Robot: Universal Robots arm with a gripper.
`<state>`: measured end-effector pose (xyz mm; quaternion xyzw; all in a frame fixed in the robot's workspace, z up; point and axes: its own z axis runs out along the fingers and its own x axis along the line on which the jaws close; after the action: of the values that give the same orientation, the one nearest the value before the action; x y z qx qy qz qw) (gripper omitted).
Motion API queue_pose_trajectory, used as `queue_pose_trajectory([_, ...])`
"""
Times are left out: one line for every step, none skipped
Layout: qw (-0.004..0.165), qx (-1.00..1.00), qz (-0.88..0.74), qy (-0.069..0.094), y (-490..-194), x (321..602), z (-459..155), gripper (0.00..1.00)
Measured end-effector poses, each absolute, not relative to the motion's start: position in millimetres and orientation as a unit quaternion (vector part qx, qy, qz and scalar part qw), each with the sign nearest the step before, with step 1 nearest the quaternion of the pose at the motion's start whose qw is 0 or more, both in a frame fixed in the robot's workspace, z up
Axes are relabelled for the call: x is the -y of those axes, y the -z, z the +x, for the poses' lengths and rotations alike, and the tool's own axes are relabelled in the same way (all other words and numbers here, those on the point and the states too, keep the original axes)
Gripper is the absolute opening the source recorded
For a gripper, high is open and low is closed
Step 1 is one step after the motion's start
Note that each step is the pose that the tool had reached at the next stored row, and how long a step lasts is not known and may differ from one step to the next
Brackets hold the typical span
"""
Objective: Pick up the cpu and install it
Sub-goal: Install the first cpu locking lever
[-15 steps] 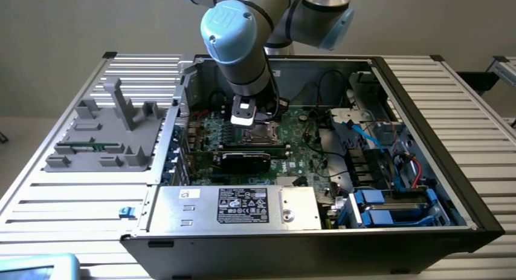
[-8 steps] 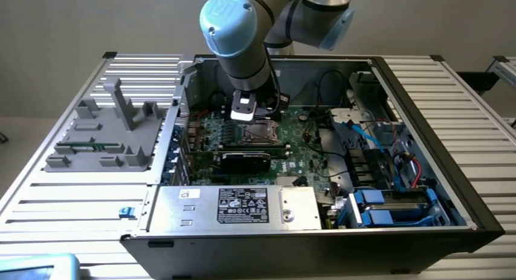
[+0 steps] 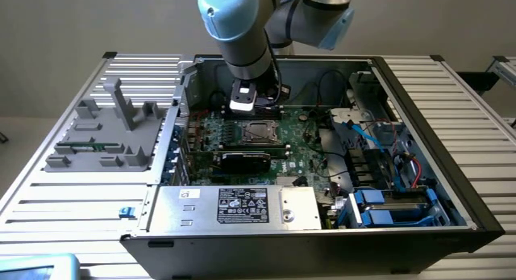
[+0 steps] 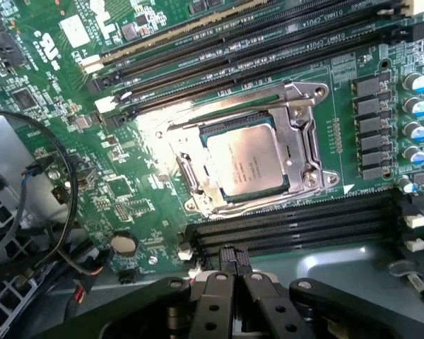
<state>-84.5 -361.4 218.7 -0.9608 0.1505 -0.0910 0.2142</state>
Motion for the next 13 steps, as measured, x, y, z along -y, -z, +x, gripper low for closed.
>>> queue_pose_trajectory([0.213, -0.15, -0.961, 0.091, -220.3, 361.4, -84.5, 0.11])
queue_pose_trajectory([0.212, -0.15, -0.961, 0.091, -221.3, 361.4, -84.6, 0.11])
queue_pose_trajectory([0.209, -0.15, -0.962, 0.091, -222.0, 361.3, -84.9, 0.11])
queue_pose_trajectory([0.205, -0.15, -0.963, 0.091, -222.3, 361.4, -85.6, 0.11])
queue_pose_trajectory([0.202, -0.149, -0.964, 0.09, -222.5, 361.4, -86.6, 0.11])
queue_pose_trajectory([0.198, -0.149, -0.965, 0.089, -222.5, 361.4, -87.7, 0.11])
queue_pose_trajectory([0.195, -0.149, -0.965, 0.087, -222.5, 361.4, -88.9, 0.11])
queue_pose_trajectory([0.192, -0.15, -0.966, 0.083, -222.5, 361.4, -90.1, 0.11])
queue_pose_trajectory([0.19, -0.151, -0.967, 0.076, -222.5, 361.4, -90.7, 0.11])
queue_pose_trajectory([0.188, -0.152, -0.968, 0.068, -222.5, 361.4, -90.9, 0.11])
queue_pose_trajectory([0.186, -0.154, -0.969, 0.062, -222.5, 361.4, -90.9, 0.11])
queue_pose_trajectory([0.185, -0.154, -0.969, 0.056, -222.5, 361.4, -90.9, 0.11])
queue_pose_trajectory([0.184, -0.155, -0.969, 0.053, -222.9, 361.4, -90.9, 0.11])
